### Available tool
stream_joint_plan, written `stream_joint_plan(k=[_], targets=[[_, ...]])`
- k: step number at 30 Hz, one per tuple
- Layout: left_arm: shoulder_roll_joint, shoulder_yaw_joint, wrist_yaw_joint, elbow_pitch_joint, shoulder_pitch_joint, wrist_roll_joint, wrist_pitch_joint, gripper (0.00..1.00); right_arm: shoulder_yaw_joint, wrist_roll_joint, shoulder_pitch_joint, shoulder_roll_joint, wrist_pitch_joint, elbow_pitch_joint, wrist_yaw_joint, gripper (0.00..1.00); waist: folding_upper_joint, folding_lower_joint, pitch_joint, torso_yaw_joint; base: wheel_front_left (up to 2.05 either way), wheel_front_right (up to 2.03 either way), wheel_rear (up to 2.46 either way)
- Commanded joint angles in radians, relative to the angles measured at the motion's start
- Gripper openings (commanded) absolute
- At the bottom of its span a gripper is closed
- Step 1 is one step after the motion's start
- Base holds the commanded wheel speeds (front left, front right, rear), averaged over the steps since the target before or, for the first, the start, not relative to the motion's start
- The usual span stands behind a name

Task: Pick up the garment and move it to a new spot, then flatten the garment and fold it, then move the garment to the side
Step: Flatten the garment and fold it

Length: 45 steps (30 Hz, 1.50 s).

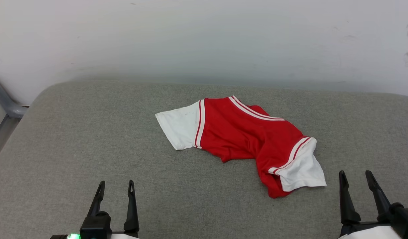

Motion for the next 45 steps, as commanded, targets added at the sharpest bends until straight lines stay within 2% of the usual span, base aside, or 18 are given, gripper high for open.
stream_joint_plan(k=[1,12,17,21,25,30,36,40,45], targets=[[-0.002,0.003,-0.004,0.001,0.011,0.007,-0.003,1.00,0.001,-0.003,0.006,0.002,-0.002,0.001,-0.001,1.00,-0.0001,0.0000,0.000,-0.001,0.00,0.00,0.00],[-0.017,0.006,-0.011,0.001,0.000,0.019,-0.003,1.00,-0.047,-0.080,-0.120,-0.007,-0.002,-0.063,-0.001,1.00,-0.0001,0.0000,0.007,-0.005,0.00,0.00,0.00],[-0.020,0.005,-0.017,0.001,-0.006,0.023,-0.003,1.00,-0.026,-0.081,-0.230,-0.104,-0.002,-0.058,-0.001,1.00,-0.0001,0.0000,0.018,-0.002,0.00,0.00,0.00],[-0.022,0.006,-0.018,-0.003,-0.013,0.025,-0.003,1.00,0.052,-0.015,-0.317,-0.213,0.018,0.009,-0.001,1.00,-0.0001,0.0000,0.036,0.000,0.00,0.00,0.00],[-0.025,0.008,-0.023,-0.003,-0.026,0.026,-0.003,1.00,0.164,0.106,-0.415,-0.333,0.149,0.073,-0.001,1.00,-0.0001,0.0000,0.055,0.003,0.00,0.00,0.00],[-0.030,0.008,-0.029,-0.003,-0.046,0.028,-0.003,1.00,0.324,0.274,-0.491,-0.480,0.405,0.108,-0.001,1.00,-0.0001,0.0000,0.080,0.012,0.00,0.00,0.00],[-0.037,0.011,-0.034,-0.007,-0.071,0.030,-0.003,1.00,0.533,0.446,-0.535,-0.630,0.691,0.093,-0.001,1.00,-0.0001,0.0000,0.114,0.028,0.00,0.00,0.00],[-0.044,0.009,-0.036,-0.011,-0.085,0.030,-0.003,1.00,0.640,0.526,-0.567,-0.695,0.831,0.095,-0.001,1.00,-0.0001,0.0000,0.141,0.043,0.00,0.00,0.00],[-0.050,-0.001,-0.038,-0.012,-0.107,0.029,-0.002,1.00,0.711,0.574,-0.604,-0.719,0.914,0.123,-0.001,1.00,-0.0001,0.0000,0.178,0.064,0.00,0.00,0.00]])
